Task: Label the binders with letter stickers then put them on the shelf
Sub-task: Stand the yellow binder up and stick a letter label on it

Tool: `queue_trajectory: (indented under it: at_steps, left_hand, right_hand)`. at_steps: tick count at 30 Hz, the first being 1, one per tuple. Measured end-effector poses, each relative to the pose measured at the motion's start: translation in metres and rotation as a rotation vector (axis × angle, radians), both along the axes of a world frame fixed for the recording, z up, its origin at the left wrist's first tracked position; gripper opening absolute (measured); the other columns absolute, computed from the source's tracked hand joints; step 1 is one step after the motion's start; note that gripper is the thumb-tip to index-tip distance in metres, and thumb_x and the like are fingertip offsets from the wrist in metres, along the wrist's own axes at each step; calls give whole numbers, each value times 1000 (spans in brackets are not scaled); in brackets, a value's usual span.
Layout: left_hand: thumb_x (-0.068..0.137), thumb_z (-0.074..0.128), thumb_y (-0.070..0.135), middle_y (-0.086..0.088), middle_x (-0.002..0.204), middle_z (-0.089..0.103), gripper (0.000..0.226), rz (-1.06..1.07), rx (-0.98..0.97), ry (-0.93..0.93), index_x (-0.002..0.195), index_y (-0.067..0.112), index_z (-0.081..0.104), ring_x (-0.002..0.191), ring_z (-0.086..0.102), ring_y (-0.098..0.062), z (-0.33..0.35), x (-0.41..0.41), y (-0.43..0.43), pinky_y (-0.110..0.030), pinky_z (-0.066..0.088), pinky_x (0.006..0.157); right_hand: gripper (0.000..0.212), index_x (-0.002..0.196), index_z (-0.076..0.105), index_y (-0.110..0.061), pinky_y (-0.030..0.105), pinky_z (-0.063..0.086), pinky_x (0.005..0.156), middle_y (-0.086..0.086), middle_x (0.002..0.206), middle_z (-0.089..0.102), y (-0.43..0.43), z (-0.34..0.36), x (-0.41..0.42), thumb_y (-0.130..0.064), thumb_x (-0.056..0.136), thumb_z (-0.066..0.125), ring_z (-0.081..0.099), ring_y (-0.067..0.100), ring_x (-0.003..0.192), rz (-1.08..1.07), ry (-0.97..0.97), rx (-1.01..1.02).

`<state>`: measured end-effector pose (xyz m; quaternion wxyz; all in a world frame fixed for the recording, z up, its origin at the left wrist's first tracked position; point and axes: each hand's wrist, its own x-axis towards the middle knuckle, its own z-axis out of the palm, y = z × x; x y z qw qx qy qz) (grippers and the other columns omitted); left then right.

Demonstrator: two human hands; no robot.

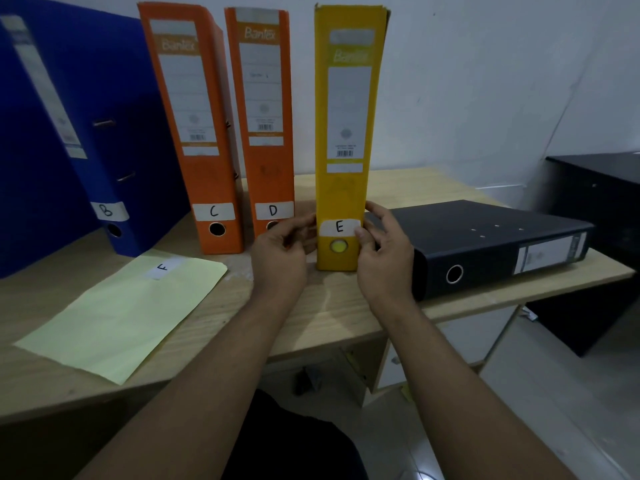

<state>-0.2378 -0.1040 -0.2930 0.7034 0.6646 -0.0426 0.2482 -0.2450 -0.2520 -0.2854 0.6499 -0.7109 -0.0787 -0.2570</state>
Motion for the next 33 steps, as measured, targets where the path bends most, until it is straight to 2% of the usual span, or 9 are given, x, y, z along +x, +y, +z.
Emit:
queue_trajectory:
  at_steps: [2, 5, 7, 9, 13, 16, 20, 24, 33]
  left_hand:
    - [106, 52, -4, -5, 116, 79, 33, 1, -3, -6, 119, 13, 78, 107, 77, -20, 2, -2, 0, -44, 64, 93]
    - [103, 69, 19, 5, 111, 79, 16, 32, 57, -35, 116, 22, 77, 107, 75, -12, 6, -7, 0, -37, 64, 91]
    - [95, 79, 31, 9, 110, 78, 22, 66, 97, -42, 115, 22, 76, 104, 73, -3, 10, -12, -2, -24, 62, 85]
    - [89, 84, 37, 10, 111, 78, 33, 61, 112, -42, 117, 22, 75, 103, 73, -1, 12, -14, -3, -21, 62, 82]
    - [81, 91, 35, 14, 114, 76, 44, 45, 157, 2, 120, 26, 72, 103, 71, 5, 12, -14, -2, -15, 60, 80]
    - [84, 89, 31, 11, 106, 79, 30, 115, 140, -29, 110, 22, 77, 100, 73, -1, 9, -10, 0, -27, 64, 86]
    - [87, 87, 29, 6, 98, 82, 19, 124, 51, -16, 101, 18, 83, 99, 78, -12, 5, -1, 2, -45, 65, 90]
    - [92, 82, 29, 4, 101, 82, 18, 110, 41, -10, 105, 16, 83, 100, 78, -16, 0, 3, 5, -47, 64, 90]
    - [105, 66, 26, 2, 103, 81, 19, 61, 11, 3, 110, 16, 81, 102, 78, -18, 2, 0, 6, -48, 64, 92]
  right_hand:
    - [42, 144, 61, -31, 30, 65, 90, -18, 120, 73, 0, 0, 0, -6, 111, 56, 73, -1, 113, -6, -5, -22]
    - [41, 142, 64, -33, 35, 64, 95, -13, 126, 74, 1, -1, 2, -8, 113, 50, 71, 4, 117, -19, -15, -28]
    - [38, 141, 65, -29, 35, 64, 95, -9, 127, 75, 1, -1, 2, -8, 111, 53, 72, 5, 117, -4, -25, -6]
    - [37, 139, 64, -24, 31, 64, 93, -8, 125, 76, 0, 0, 0, -8, 107, 62, 72, 4, 116, 5, -60, -22]
    - [42, 137, 63, -24, 38, 63, 98, -9, 129, 72, 0, 1, -2, -28, 99, 79, 70, 8, 121, 27, -93, -52]
    - [42, 134, 67, -24, 39, 64, 96, -10, 126, 74, 1, 2, -1, -34, 95, 83, 71, 8, 119, -3, -74, -48]
    - [29, 129, 76, -19, 40, 65, 94, -9, 118, 79, 2, 0, 2, -22, 100, 78, 75, 7, 111, -32, -87, 5]
    - [34, 135, 73, -13, 40, 65, 94, -3, 122, 79, 0, -2, 6, -18, 102, 74, 77, 8, 110, -53, -49, 51]
    - [30, 135, 75, -14, 44, 65, 94, -2, 122, 80, -1, -3, 7, -11, 109, 61, 76, 12, 113, -11, -43, 76]
